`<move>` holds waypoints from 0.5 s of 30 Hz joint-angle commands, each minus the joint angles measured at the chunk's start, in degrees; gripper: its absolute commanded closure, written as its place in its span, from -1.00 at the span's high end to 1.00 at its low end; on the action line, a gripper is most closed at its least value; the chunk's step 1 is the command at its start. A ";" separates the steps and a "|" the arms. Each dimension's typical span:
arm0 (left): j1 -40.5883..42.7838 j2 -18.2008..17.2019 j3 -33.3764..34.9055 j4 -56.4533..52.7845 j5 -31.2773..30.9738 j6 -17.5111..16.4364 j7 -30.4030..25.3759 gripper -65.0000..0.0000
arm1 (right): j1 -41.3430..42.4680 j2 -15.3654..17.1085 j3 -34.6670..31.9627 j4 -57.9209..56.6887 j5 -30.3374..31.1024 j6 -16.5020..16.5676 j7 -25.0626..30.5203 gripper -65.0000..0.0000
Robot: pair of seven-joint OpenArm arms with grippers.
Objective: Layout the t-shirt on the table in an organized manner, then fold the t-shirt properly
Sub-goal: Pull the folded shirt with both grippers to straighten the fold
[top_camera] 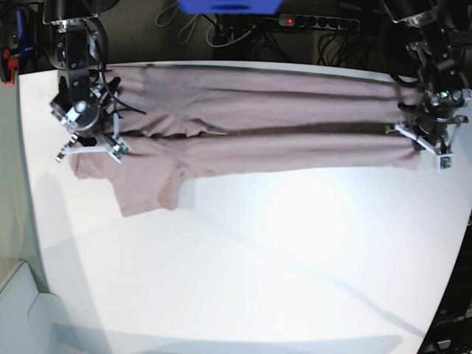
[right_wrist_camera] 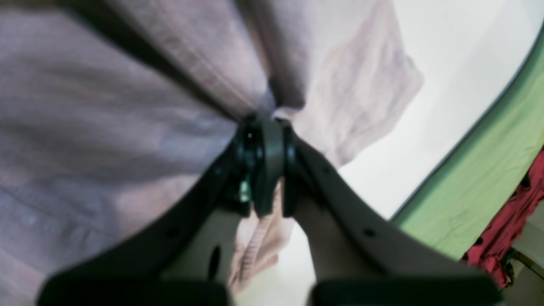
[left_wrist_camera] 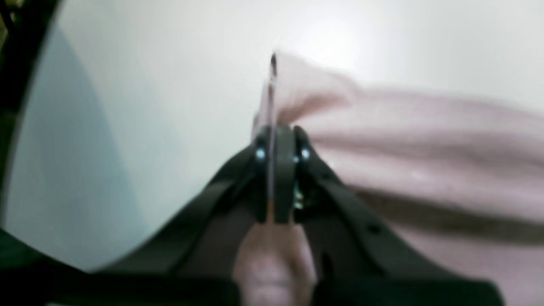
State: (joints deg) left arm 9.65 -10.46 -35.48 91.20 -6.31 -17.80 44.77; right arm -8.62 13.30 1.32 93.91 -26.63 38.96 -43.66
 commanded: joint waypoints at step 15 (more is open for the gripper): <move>-1.96 -1.10 0.01 -10.71 0.11 0.35 -1.04 -0.99 | 0.84 0.02 0.13 -0.50 1.01 1.04 -1.48 -1.00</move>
State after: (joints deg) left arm 7.60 -11.14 -35.48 80.73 -7.07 -17.74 41.43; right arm -7.64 13.17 1.37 93.47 -26.37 39.03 -44.14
